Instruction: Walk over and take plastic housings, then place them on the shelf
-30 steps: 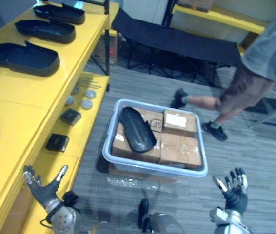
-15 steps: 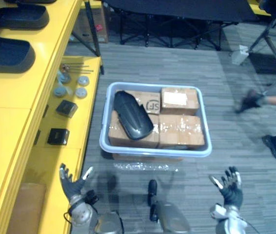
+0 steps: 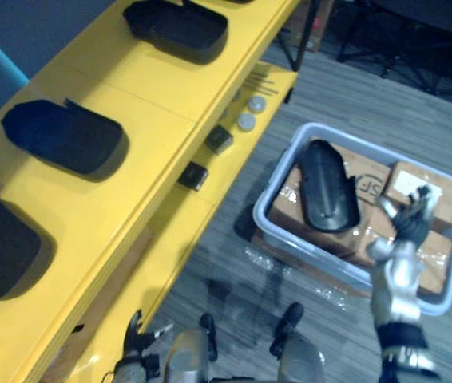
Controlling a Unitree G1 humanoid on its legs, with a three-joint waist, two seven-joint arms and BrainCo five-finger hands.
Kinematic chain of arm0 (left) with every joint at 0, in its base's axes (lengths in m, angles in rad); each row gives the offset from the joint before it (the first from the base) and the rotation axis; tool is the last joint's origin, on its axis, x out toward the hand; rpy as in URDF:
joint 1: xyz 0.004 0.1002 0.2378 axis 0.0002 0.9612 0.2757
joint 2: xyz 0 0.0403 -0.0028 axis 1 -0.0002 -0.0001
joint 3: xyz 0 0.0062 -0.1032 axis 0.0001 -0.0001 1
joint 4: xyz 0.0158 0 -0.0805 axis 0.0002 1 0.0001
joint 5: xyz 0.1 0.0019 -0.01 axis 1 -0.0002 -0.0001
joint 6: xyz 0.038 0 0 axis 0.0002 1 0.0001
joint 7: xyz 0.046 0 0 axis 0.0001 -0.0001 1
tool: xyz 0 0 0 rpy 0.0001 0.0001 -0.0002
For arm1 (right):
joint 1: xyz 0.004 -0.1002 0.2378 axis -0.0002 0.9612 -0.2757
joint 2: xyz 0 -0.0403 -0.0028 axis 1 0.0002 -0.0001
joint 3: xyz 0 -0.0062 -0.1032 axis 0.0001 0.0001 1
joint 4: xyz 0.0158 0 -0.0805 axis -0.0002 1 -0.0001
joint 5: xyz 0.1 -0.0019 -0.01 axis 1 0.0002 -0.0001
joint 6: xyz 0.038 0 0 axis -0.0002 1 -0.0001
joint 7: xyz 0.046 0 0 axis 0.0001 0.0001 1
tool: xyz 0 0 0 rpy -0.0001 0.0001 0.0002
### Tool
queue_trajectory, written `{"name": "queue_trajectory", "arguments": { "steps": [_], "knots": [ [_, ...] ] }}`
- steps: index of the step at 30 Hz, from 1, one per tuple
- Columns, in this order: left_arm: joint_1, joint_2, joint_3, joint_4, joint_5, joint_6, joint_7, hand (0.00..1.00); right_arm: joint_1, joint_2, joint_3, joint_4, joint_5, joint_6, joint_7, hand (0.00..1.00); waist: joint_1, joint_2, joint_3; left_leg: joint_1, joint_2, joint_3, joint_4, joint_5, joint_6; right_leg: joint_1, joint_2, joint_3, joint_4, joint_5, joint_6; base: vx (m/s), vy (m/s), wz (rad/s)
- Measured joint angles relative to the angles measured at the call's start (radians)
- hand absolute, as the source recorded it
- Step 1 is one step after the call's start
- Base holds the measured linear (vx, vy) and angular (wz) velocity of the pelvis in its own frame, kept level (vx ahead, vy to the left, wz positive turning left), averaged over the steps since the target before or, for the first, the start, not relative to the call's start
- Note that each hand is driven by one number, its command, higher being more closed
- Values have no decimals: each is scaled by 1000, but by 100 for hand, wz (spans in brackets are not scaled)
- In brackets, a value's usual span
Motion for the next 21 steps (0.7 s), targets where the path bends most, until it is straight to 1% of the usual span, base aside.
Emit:
{"name": "queue_trajectory", "arguments": {
  "steps": [1,2,3,4,5,8,9,10,12,14,17,18,19,21],
  "knots": [
    [10,-17,3,10,-19,-1,-13,0,-41,-38,-2,32,-1,29,-13,0,1,18,9,1,-2,-2,0,1,1,0,-4,0,9,-3,2,-27,40,19],
    [13,-26,4,16,-28,-1,-15,0,-58,-55,-3,42,-1,39,-16,0,1,28,14,3,-2,-3,0,1,1,0,-5,0,15,-6,2,-32,21,14],
    [17,-40,2,40,-54,-1,-32,0,-110,-113,0,69,-23,87,-47,0,0,64,28,2,-6,-25,-1,4,6,0,-12,-7,34,-17,7,-33,7,17],
    [17,-42,1,45,-54,-1,-40,0,-125,-127,0,76,-30,104,-61,0,-1,74,34,2,-7,-28,-4,6,8,0,-13,-13,42,-22,4,-52,5,22],
    [17,-43,1,51,-55,-1,-49,0,-140,-139,1,91,-39,118,-72,0,-4,79,36,0,-9,-31,-6,9,11,-3,-16,-17,51,-28,3,-46,-3,17],
    [18,-43,1,70,-81,-4,-74,0,-198,-172,14,154,-67,226,-118,0,-3,83,36,-17,-16,-50,-29,33,10,-44,-40,-23,111,-58,-3,-55,-20,18],
    [18,-43,1,70,-83,-4,-78,0,-206,-176,15,164,-68,239,-120,0,-2,84,37,-19,-17,-51,-31,36,12,-50,-44,-23,118,-60,-4,-72,-6,7],
    [18,-43,1,70,-85,-4,-89,0,-221,-191,28,185,-73,266,-119,0,0,90,39,-19,-22,-52,-38,40,13,-56,-49,-22,124,-62,-5,-76,3,4],
    [18,-43,-1,71,-85,-3,-98,0,-245,-203,44,211,-76,289,-107,0,0,96,38,-32,-28,-52,-40,46,16,-72,-58,-20,135,-63,-4,-83,10,5],
    [16,-42,-20,71,-93,-3,-101,0,-251,-234,75,228,-79,311,-79,0,0,110,45,-38,-35,-54,-43,51,18,-79,-68,-20,141,-62,-3,-98,14,6],
    [13,-42,-26,72,-94,-3,-101,0,-273,-245,83,241,-104,311,-48,0,-2,119,45,-65,-39,-55,-39,54,20,-106,-74,-18,150,-62,-3,-65,6,4],
    [8,-42,-32,72,-99,-1,-101,0,-281,-266,108,252,-116,311,-17,0,-2,126,49,-73,-42,-56,-38,59,20,-117,-77,-18,152,-61,-4,-37,-1,4],
    [8,-42,-33,72,-104,-1,-101,0,-283,-267,111,252,-116,311,-11,0,-2,126,49,-75,-42,-55,-38,60,20,-119,-77,-18,153,-61,-5,-46,-4,4],
    [7,-42,-38,75,-124,1,-102,0,-294,-279,147,252,-143,312,34,0,-3,126,49,-91,-42,-55,-35,61,20,-137,-77,-16,156,-60,-6,0,0,0]
  ]
}}
